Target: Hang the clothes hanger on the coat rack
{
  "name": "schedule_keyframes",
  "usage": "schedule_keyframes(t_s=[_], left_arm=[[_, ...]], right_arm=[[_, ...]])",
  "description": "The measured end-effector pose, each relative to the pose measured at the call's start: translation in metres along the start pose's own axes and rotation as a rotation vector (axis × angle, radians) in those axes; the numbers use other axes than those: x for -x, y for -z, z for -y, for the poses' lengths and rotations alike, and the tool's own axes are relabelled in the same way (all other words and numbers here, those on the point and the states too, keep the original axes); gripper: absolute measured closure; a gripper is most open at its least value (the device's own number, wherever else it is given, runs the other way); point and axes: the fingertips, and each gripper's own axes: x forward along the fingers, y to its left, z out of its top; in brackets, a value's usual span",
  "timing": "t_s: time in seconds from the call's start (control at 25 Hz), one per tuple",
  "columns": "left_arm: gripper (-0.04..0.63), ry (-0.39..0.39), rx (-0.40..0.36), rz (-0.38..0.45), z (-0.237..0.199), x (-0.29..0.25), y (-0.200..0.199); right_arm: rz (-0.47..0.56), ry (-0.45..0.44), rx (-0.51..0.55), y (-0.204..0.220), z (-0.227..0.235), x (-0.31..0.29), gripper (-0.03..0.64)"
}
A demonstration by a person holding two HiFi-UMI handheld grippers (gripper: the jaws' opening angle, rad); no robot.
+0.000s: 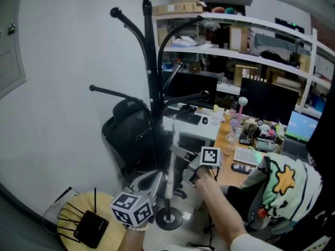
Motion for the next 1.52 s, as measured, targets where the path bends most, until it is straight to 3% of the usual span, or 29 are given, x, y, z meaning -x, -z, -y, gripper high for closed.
schedule_keyframes(t_s=[0.56,0.84,1.52], left_arm=[[0.597,0.016,0.024,0.004,-0.002,0.007,0.002],[0.597,0.025,0.031,0.003,-0.004,0.01,0.004],[0.597,0.07,0.061,-0.004,-0.006,0.023,0.01]], right_arm=[[-0.005,0.038,0.032,0.001,0.003,-0.002,0.42],[0.0,0.056,0.023,0.003,0.008,0.0,0.359],[0.012,0.222,0.123,0.006,0.017,0.01,0.242]])
